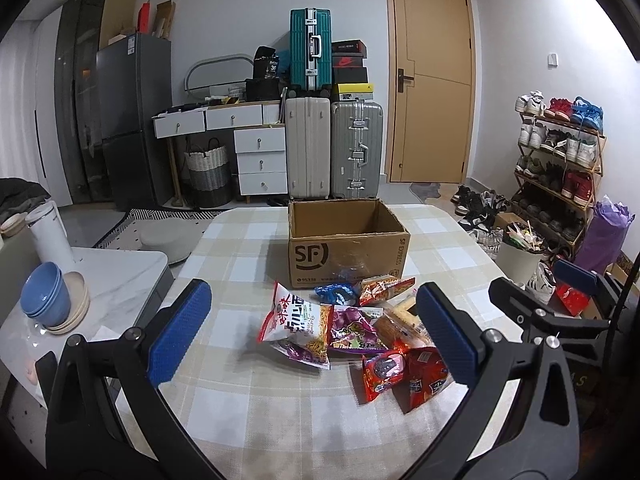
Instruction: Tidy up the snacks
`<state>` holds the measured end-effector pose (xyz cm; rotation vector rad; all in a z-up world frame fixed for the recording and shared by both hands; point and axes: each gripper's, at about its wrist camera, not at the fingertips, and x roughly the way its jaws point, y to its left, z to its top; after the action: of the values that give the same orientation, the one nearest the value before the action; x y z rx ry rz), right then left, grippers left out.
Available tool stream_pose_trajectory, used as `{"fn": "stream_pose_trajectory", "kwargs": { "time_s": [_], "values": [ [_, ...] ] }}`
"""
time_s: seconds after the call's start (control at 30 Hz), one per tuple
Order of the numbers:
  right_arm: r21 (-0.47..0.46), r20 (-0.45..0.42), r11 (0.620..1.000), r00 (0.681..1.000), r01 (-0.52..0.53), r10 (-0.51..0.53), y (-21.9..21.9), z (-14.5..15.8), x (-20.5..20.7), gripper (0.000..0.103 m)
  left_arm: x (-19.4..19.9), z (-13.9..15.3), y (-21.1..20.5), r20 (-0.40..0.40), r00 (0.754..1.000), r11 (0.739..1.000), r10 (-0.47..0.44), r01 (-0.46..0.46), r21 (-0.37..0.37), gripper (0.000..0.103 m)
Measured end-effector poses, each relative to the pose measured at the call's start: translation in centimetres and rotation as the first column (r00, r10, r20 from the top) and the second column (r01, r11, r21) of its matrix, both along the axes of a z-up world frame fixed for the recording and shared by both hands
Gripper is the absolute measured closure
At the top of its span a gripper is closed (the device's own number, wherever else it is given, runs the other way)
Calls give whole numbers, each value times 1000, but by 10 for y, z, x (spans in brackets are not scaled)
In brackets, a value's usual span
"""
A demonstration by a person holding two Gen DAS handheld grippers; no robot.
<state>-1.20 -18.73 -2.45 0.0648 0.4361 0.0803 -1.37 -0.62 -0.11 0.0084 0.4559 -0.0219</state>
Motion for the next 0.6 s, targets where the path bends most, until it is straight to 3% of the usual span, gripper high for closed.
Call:
{"fn": "stream_pose_trajectory", "kwargs": {
  "time_s": [0.6],
  "values": [
    [3, -5, 1000, 1000, -4, 4, 1, -2, -3, 0, 6, -3, 8, -24, 999, 1000, 30, -30, -3, 0]
  ]
}}
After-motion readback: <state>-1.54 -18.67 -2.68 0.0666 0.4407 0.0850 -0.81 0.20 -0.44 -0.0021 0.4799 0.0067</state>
